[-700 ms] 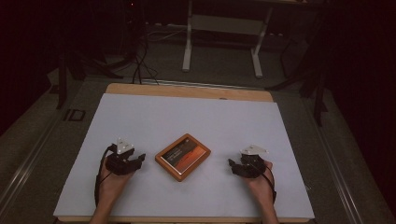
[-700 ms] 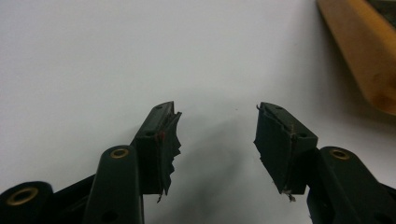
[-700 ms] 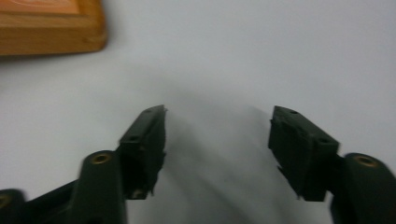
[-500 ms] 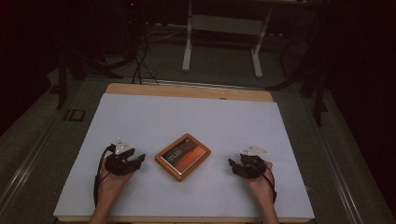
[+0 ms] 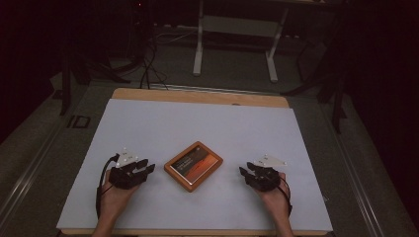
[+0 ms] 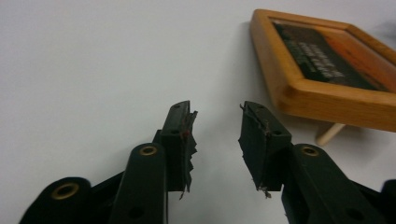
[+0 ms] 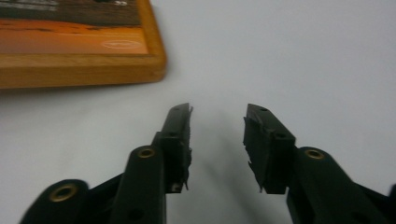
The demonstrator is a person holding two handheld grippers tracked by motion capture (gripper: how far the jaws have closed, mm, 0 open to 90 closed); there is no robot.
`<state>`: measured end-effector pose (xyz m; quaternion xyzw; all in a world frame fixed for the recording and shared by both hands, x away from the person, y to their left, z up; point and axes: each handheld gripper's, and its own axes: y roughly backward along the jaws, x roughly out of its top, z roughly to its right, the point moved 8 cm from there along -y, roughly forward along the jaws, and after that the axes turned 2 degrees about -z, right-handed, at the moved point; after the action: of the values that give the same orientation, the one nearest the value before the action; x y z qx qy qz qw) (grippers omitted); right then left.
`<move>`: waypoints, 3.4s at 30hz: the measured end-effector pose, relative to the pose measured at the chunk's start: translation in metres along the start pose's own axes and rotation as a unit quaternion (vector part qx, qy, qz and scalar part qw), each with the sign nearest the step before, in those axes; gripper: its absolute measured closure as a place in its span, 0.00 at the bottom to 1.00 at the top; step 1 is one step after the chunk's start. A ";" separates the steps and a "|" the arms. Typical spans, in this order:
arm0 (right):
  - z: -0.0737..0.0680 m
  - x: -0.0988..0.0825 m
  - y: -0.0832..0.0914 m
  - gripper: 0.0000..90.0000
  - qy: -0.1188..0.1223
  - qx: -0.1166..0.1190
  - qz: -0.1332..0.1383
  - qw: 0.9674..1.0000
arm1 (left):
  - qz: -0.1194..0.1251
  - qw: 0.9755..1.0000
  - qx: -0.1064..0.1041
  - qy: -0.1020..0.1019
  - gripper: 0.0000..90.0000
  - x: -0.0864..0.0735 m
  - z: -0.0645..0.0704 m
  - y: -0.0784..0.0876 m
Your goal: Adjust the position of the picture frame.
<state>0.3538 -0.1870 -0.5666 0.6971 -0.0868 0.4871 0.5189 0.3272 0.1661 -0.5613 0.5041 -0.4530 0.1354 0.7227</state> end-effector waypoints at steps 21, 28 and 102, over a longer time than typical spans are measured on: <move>-0.013 0.035 -0.026 1.00 0.030 0.030 0.002 0.999 | -0.015 0.996 -0.055 -0.068 1.00 0.002 0.042 0.006; -0.011 0.048 -0.047 1.00 0.013 0.047 -0.005 0.999 | -0.017 0.995 -0.061 -0.072 1.00 0.002 0.048 0.000; -0.030 0.076 -0.088 1.00 0.054 0.098 -0.018 0.994 | 0.018 0.995 -0.088 -0.032 1.00 0.004 0.075 0.004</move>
<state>0.4301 -0.0948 -0.5645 0.7185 0.0021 0.5212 0.4605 0.2877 0.1032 -0.5497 0.4344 -0.4951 0.0920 0.7468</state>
